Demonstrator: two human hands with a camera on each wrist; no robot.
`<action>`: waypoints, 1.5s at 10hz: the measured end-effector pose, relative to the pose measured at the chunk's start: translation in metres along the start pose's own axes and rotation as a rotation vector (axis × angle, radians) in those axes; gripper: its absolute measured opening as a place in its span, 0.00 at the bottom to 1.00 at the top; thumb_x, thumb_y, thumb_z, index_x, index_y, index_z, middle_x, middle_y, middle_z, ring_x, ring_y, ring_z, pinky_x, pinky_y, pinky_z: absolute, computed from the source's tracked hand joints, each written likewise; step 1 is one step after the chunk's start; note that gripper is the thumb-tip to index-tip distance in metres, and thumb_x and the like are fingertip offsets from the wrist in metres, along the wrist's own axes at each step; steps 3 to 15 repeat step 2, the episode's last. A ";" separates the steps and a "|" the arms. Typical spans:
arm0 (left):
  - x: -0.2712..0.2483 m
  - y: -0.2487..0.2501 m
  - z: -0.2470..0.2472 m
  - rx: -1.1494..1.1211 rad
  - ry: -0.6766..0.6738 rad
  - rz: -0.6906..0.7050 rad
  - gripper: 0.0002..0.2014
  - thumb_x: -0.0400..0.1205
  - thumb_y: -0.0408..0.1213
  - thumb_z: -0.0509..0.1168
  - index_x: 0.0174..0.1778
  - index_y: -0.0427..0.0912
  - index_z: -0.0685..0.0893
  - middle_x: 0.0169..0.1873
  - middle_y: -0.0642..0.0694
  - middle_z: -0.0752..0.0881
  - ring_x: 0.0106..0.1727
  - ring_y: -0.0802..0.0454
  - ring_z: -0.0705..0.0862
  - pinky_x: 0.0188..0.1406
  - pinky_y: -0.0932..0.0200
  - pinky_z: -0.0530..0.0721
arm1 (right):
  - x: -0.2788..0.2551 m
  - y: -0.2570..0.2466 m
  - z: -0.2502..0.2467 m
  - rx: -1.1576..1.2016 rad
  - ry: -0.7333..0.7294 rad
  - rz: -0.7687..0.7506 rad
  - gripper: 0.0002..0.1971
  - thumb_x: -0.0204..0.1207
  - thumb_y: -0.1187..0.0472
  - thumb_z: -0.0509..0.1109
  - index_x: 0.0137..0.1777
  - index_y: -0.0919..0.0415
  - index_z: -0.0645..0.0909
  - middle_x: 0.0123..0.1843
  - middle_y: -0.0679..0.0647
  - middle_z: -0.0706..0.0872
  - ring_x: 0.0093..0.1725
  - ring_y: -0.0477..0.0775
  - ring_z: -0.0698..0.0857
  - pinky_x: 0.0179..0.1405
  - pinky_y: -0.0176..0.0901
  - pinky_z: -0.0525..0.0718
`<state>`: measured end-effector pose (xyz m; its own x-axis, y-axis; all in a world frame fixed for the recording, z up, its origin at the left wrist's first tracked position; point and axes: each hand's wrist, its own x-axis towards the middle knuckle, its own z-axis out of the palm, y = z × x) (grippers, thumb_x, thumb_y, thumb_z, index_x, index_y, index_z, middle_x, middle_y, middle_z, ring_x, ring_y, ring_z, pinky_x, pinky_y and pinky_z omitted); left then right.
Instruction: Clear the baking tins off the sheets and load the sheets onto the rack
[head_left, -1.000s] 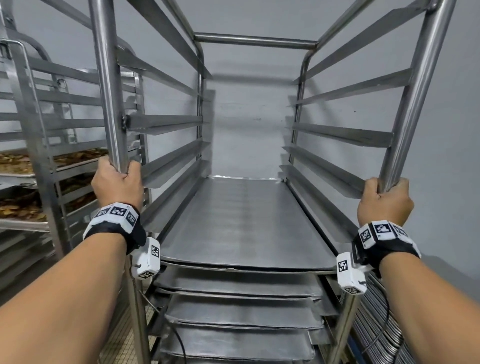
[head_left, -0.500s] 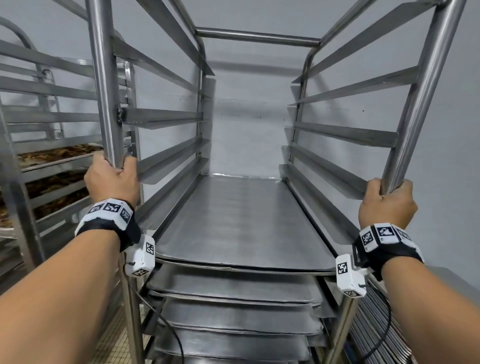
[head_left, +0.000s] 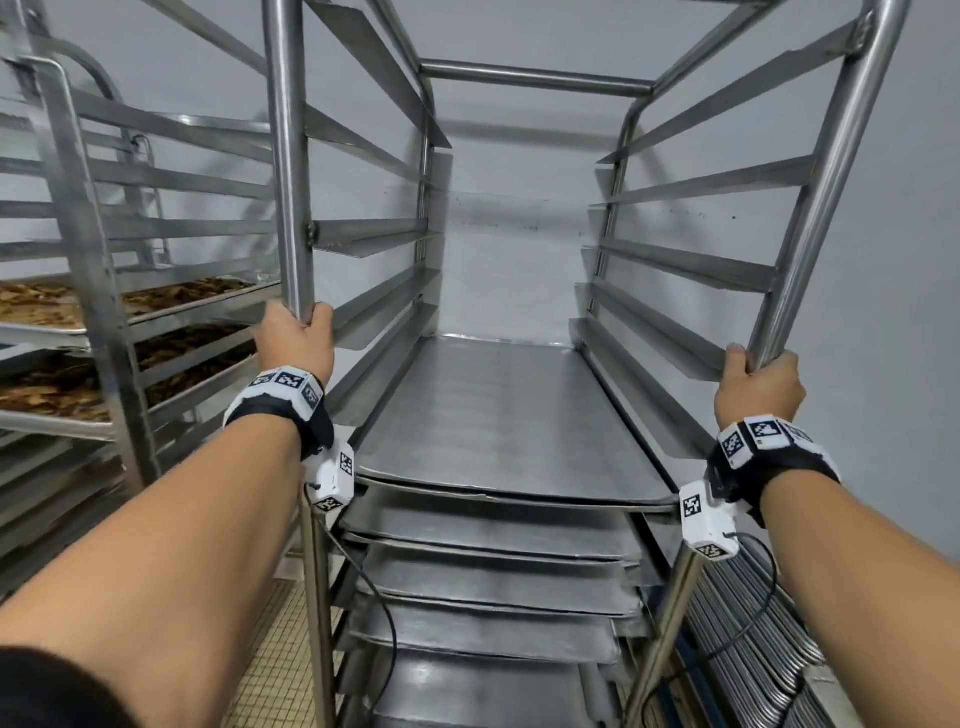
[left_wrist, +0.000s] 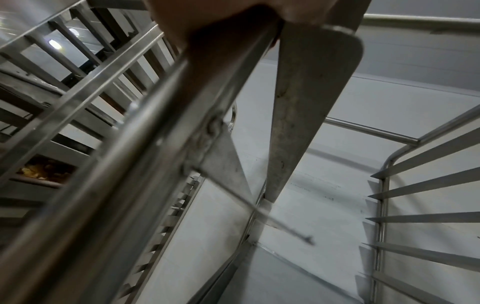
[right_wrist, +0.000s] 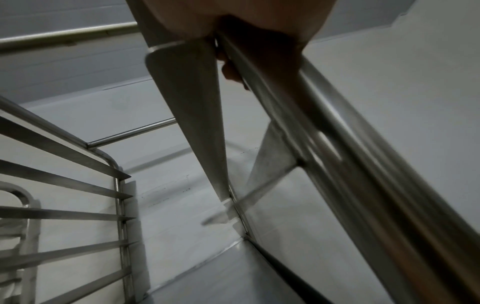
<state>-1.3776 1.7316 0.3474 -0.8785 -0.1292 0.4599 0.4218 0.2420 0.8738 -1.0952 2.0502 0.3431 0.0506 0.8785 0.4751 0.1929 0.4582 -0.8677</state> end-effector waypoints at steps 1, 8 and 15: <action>-0.004 0.009 -0.015 0.022 -0.172 -0.065 0.39 0.82 0.58 0.66 0.78 0.33 0.61 0.74 0.30 0.73 0.76 0.32 0.71 0.73 0.44 0.70 | -0.005 -0.015 -0.012 -0.070 -0.048 0.023 0.30 0.78 0.50 0.68 0.73 0.68 0.69 0.71 0.68 0.75 0.69 0.70 0.76 0.65 0.56 0.74; -0.028 0.004 -0.044 0.021 -0.145 0.188 0.44 0.81 0.56 0.68 0.86 0.41 0.53 0.82 0.39 0.63 0.82 0.38 0.60 0.80 0.41 0.59 | -0.020 -0.035 -0.040 0.095 0.037 -0.189 0.33 0.74 0.54 0.72 0.79 0.56 0.67 0.77 0.56 0.70 0.76 0.59 0.69 0.76 0.57 0.67; -0.028 0.004 -0.044 0.021 -0.145 0.188 0.44 0.81 0.56 0.68 0.86 0.41 0.53 0.82 0.39 0.63 0.82 0.38 0.60 0.80 0.41 0.59 | -0.020 -0.035 -0.040 0.095 0.037 -0.189 0.33 0.74 0.54 0.72 0.79 0.56 0.67 0.77 0.56 0.70 0.76 0.59 0.69 0.76 0.57 0.67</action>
